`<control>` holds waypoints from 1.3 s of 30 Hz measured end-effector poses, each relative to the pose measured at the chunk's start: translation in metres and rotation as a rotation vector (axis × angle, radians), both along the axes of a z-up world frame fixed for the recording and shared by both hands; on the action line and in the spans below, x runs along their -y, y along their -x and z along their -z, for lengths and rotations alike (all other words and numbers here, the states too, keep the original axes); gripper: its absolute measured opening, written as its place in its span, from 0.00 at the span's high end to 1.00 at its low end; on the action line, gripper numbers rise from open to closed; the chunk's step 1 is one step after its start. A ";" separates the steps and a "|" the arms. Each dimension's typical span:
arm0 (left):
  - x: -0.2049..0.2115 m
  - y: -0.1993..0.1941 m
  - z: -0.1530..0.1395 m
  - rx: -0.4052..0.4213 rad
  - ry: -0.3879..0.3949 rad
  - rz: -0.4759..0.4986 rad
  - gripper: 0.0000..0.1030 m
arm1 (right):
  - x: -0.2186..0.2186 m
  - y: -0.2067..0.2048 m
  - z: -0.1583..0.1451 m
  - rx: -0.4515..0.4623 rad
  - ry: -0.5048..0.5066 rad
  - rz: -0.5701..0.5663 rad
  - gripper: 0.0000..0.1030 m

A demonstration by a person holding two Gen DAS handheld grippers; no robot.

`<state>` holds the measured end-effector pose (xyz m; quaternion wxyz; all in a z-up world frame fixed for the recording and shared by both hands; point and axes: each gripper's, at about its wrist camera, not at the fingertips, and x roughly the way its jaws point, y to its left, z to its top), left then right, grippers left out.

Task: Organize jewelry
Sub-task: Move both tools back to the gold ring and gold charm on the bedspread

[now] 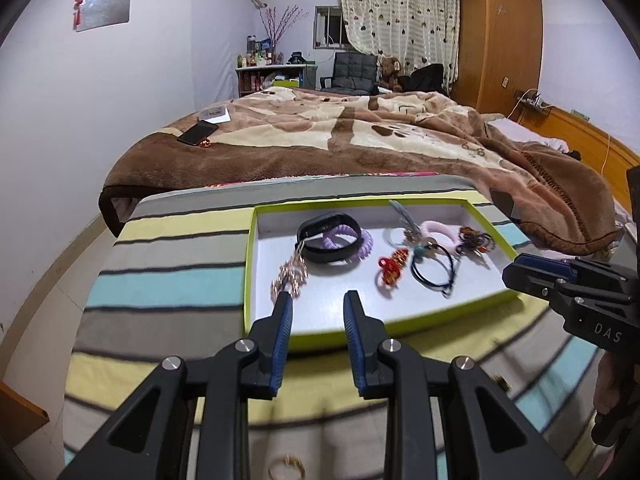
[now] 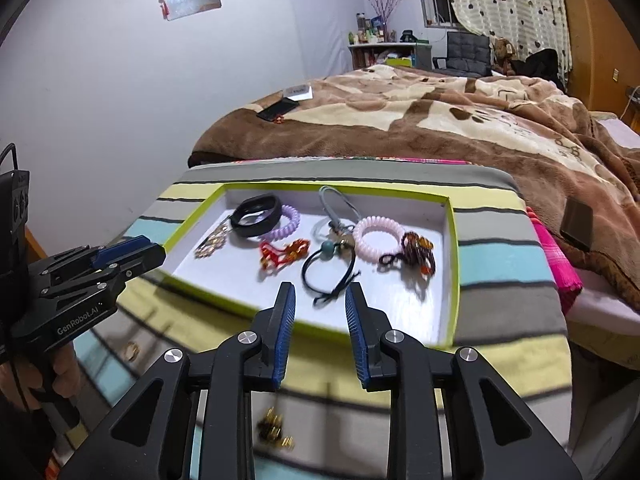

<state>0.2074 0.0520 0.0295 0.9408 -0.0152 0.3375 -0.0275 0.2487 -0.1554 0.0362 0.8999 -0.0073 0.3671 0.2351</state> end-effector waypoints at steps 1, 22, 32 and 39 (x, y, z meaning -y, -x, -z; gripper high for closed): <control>0.000 0.008 -0.001 0.006 0.005 0.000 0.73 | 0.001 0.007 -0.002 0.007 -0.003 0.000 0.74; 0.004 0.122 -0.005 0.082 0.004 -0.027 0.73 | 0.028 0.125 -0.003 0.069 -0.037 0.013 0.67; 0.003 0.150 0.002 0.086 -0.002 -0.034 0.69 | 0.034 0.144 -0.003 0.078 -0.034 0.023 0.67; 0.001 0.151 0.006 0.076 0.001 -0.035 0.69 | 0.032 0.148 0.000 0.078 -0.024 0.016 0.67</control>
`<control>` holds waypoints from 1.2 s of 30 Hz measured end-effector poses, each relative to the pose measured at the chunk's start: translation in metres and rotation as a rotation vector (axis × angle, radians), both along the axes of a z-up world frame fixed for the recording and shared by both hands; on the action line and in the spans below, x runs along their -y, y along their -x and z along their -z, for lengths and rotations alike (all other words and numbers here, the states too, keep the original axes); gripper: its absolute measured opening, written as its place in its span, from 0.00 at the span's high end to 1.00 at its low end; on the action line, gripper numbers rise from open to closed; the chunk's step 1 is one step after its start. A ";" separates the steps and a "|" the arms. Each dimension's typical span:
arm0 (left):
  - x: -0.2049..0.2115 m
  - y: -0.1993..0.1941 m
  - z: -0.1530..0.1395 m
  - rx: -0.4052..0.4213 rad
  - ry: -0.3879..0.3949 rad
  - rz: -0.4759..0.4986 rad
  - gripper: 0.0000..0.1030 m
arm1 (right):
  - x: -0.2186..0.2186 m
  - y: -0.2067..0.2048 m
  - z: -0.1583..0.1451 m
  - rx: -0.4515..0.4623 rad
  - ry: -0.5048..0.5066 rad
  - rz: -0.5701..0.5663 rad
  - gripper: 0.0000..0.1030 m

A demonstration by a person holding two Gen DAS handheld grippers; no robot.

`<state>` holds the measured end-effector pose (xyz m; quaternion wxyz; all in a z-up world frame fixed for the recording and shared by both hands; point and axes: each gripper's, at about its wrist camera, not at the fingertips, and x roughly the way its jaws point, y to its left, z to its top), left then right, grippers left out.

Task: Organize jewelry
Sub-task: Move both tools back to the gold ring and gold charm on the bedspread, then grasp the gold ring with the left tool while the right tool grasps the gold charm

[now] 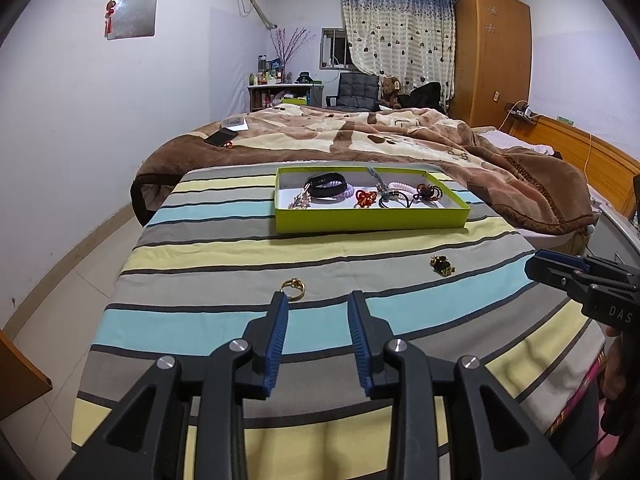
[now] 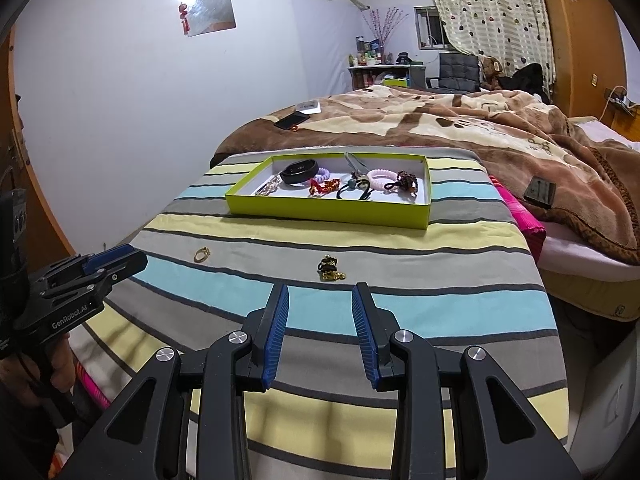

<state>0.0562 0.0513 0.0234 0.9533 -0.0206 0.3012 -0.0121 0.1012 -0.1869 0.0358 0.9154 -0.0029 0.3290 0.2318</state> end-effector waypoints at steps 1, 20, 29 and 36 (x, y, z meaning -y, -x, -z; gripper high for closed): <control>0.000 0.000 0.001 -0.001 0.000 -0.002 0.69 | 0.000 0.000 0.001 -0.001 0.001 -0.001 0.67; -0.013 -0.048 0.027 -0.119 -0.004 -0.004 0.64 | -0.023 -0.030 0.018 -0.046 0.056 -0.033 0.67; -0.013 -0.079 0.042 -0.243 -0.013 -0.005 0.63 | -0.039 -0.059 0.033 -0.119 0.103 -0.044 0.67; -0.015 -0.089 0.048 -0.276 -0.011 -0.003 0.63 | -0.047 -0.077 0.043 -0.165 0.140 -0.045 0.67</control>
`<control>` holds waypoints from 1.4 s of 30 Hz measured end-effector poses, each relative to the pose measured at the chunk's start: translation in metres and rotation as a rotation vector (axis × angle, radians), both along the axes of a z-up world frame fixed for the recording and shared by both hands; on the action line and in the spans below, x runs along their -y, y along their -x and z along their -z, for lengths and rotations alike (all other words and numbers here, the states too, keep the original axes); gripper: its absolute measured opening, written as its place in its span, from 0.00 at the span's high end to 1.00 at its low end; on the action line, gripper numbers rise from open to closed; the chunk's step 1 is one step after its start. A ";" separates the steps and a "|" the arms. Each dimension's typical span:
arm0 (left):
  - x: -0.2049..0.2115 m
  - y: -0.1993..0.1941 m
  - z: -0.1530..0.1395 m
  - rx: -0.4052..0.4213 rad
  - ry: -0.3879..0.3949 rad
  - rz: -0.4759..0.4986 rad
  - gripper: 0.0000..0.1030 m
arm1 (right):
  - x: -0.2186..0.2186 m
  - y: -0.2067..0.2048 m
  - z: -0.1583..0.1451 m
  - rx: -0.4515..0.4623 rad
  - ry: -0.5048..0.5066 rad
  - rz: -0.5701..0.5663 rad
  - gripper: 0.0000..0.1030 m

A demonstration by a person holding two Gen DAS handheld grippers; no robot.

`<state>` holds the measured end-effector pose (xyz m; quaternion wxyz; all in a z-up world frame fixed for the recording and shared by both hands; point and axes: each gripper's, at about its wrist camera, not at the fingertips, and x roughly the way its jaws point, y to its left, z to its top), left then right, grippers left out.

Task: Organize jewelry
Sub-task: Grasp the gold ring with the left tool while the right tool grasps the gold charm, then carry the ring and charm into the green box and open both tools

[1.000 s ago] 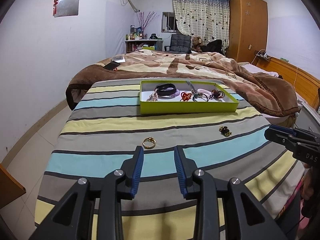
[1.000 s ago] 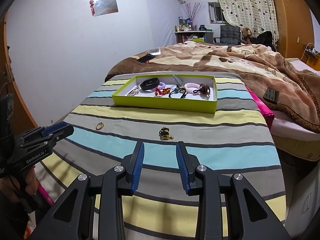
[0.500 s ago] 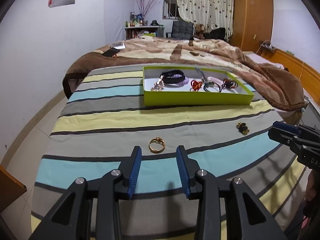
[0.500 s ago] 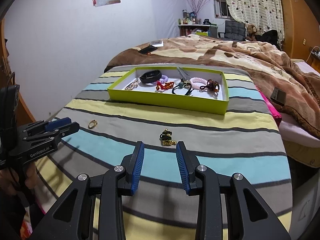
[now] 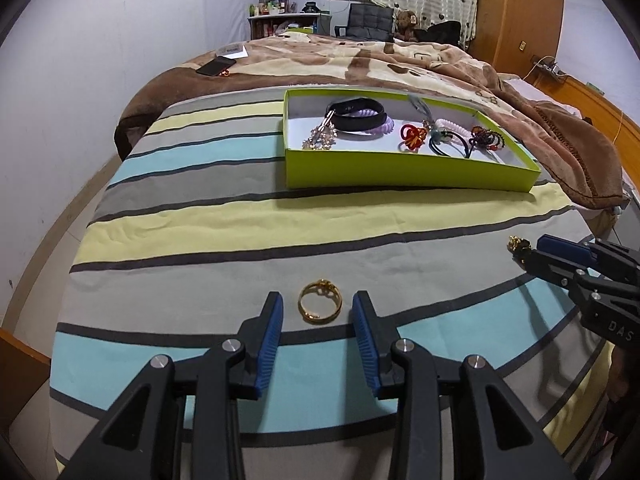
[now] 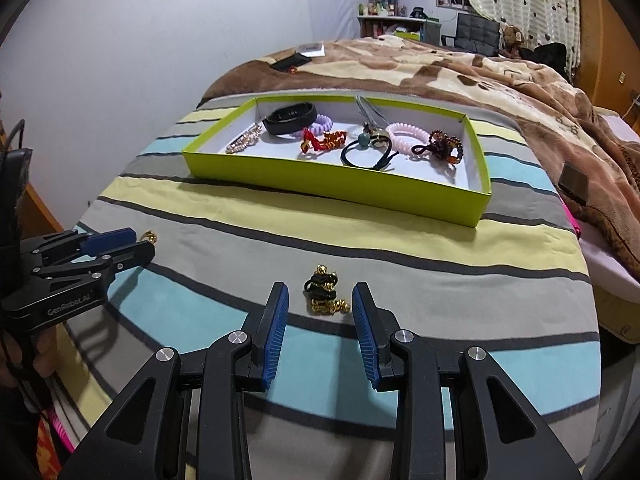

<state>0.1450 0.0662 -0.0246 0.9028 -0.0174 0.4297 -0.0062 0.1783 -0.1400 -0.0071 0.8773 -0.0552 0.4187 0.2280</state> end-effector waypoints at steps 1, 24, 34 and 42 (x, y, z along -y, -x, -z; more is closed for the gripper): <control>0.001 -0.001 0.000 -0.001 -0.005 0.000 0.63 | -0.001 -0.002 0.001 -0.007 0.006 0.003 0.67; 0.017 0.013 -0.008 0.018 -0.002 0.048 0.77 | 0.010 0.014 -0.003 -0.001 -0.026 0.024 0.84; 0.032 0.024 -0.031 0.096 0.038 0.079 0.77 | 0.022 0.024 -0.016 0.032 -0.066 0.038 0.84; 0.033 0.025 -0.043 0.131 0.051 0.083 0.77 | 0.029 0.028 -0.027 0.058 -0.084 0.044 0.84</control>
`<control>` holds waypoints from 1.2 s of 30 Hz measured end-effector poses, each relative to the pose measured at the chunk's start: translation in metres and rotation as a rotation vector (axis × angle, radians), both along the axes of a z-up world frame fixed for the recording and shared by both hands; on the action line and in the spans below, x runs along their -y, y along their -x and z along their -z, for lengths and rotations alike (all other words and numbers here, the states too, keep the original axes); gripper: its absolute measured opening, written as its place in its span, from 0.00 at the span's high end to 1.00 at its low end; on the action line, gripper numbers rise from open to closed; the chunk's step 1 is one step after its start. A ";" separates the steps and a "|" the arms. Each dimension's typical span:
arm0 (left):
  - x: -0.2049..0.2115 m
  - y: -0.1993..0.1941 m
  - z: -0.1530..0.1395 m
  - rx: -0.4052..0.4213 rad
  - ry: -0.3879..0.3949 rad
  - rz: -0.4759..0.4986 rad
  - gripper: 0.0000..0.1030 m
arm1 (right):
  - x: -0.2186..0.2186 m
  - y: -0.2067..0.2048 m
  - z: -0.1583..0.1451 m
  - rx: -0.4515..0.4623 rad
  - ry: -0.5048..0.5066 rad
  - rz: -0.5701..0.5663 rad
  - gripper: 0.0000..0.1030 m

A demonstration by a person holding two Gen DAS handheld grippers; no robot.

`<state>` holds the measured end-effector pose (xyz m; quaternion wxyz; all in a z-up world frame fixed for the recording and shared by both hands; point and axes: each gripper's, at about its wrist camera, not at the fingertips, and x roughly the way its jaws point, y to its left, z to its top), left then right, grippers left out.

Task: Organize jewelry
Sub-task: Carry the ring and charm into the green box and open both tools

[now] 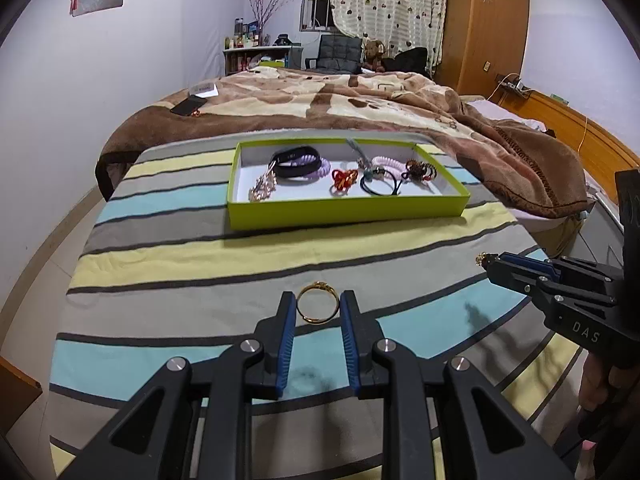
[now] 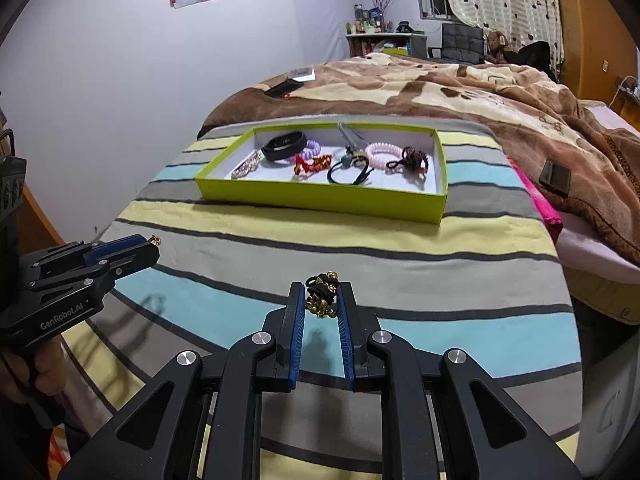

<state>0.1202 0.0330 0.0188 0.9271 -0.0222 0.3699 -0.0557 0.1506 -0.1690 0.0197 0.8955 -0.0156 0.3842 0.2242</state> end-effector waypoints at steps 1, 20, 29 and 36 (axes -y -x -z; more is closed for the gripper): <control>0.000 0.000 -0.002 0.005 0.001 0.001 0.77 | 0.001 0.000 -0.002 0.005 -0.002 0.001 0.84; 0.011 -0.036 -0.032 0.084 -0.016 0.036 0.77 | 0.007 -0.031 -0.035 0.082 -0.024 0.005 0.89; 0.013 -0.064 -0.044 0.108 -0.022 0.041 0.77 | 0.013 -0.063 -0.047 0.109 -0.032 0.031 0.89; 0.013 -0.099 -0.039 0.092 -0.045 0.043 0.77 | 0.010 -0.094 -0.047 0.110 -0.042 0.034 0.90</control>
